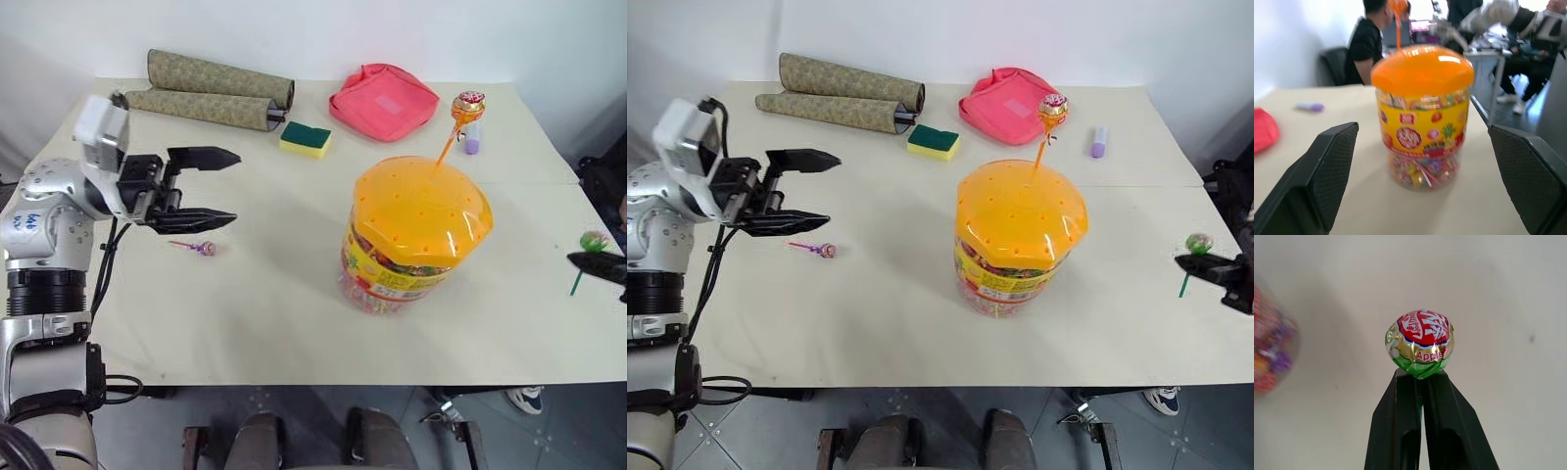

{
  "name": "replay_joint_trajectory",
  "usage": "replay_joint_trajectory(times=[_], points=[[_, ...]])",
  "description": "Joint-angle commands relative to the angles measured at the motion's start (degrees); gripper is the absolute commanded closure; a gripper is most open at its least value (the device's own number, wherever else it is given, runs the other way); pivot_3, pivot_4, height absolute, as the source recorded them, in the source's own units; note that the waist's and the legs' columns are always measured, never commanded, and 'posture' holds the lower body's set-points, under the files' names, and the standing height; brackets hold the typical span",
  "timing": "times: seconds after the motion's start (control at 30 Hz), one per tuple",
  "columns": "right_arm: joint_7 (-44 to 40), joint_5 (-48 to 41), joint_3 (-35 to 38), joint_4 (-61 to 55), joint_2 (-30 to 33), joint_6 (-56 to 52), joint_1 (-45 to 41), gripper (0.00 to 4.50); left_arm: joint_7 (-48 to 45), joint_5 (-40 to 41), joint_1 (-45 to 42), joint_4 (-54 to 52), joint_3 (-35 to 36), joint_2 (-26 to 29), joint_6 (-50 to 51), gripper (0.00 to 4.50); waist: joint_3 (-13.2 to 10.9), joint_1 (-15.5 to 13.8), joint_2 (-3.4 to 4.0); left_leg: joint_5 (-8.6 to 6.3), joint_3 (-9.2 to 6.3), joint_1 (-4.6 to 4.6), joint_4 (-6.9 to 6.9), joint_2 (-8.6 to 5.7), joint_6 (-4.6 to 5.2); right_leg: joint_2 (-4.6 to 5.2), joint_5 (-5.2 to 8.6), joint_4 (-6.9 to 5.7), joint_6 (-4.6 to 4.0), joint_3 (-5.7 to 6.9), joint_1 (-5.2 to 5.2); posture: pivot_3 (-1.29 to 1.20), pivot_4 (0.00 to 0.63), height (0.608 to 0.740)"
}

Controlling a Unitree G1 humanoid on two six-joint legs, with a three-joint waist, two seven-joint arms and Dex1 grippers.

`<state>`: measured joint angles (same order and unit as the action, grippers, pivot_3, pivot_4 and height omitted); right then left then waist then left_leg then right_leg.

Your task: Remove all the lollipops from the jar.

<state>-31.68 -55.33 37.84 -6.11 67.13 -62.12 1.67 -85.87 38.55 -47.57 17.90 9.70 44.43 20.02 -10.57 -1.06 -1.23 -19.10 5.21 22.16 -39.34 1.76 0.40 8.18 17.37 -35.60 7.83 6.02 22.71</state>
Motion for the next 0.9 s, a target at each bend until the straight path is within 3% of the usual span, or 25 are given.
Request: replay_joint_trajectory(times=[0.03, 0.27, 0.3, 0.5, 0.67, 0.7, 0.9], points=[[-0.71, 3.96, -3.43, 3.33, -0.23, 0.82, -2.89, 4.49, 0.1, 1.8, 1.19, -2.42, 3.08, 1.18, 1.01, 0.0, 0.0, 0.0, 0.0, 0.0, 0.01, 0.0, 0.0, 0.0, 0.0, 0.0, 0.0, 0.0, 0.0, 0.0, 0.0, 0.0, 0.15, 0.74], [-0.39, 11.87, -13.34, 11.16, -4.46, 2.63, -11.23, 4.49, 0.92, 2.22, 4.31, -6.01, 4.83, 1.21, 2.48, 0.0, 0.0, -0.2, 0.0, 0.01, 0.01, 0.01, 0.0, 0.0, -0.01, 0.0, 0.0, -0.01, 0.0, 0.0, 0.0, 0.0, 0.15, 0.74], [-0.63, 12.62, -13.93, 11.61, -4.77, 2.66, -11.83, 3.91, 1.01, 2.29, 4.52, -6.33, 4.96, 1.13, 2.64, 0.0, 0.0, -0.25, 0.0, 0.01, 0.01, 0.01, 0.0, 0.0, -0.01, 0.01, 0.0, 0.0, 0.0, 0.0, 0.0, 0.0, 0.15, 0.74], [-1.86, 15.04, -15.4, 11.66, -6.31, 2.56, -13.87, 1.95, 1.67, 2.53, 5.02, -8.06, 4.82, 0.17, 3.0, 0.0, -0.01, -0.22, 0.01, 0.01, 0.02, 0.01, -0.01, -0.01, -0.01, 0.01, 0.0, 0.0, 0.0, 0.01, 0.01, 0.0, 0.15, 0.74], [-1.49, 13.05, -6.83, 5.32, -5.76, -0.02, -11.72, 0.19, 2.3, 3.1, 6.24, -9.47, 5.34, 0.3, 3.54, 0.0, -0.02, -0.25, 0.03, 0.01, 0.02, 0.01, 0.0, -0.01, -0.01, 0.01, 0.0, 0.0, 0.0, 0.01, 0.01, 0.0, 0.15, 0.74], [-1.8, 12.46, -4.97, 3.6, -5.59, -0.95, -11.06, 0.02, 2.42, 3.25, 6.48, -9.78, 5.43, 0.32, 3.67, 0.0, -0.02, -0.25, 0.03, 0.01, 0.02, 0.01, 0.0, -0.01, -0.01, 0.01, 0.0, 0.0, 0.0, 0.01, 0.01, 0.0, 0.15, 0.74], [-5.81, 7.43, 4.44, -5.78, -3.36, -5.32, -10.77, 0.02, 2.59, 3.23, 6.26, -9.72, 5.17, -0.07, 3.72, 0.0, -0.02, -0.27, 0.03, 0.0, 0.01, 0.01, 0.0, 0.0, -0.01, 0.01, 0.0, -0.01, 0.0, 0.0, 0.0, 0.0, 0.15, 0.74]])
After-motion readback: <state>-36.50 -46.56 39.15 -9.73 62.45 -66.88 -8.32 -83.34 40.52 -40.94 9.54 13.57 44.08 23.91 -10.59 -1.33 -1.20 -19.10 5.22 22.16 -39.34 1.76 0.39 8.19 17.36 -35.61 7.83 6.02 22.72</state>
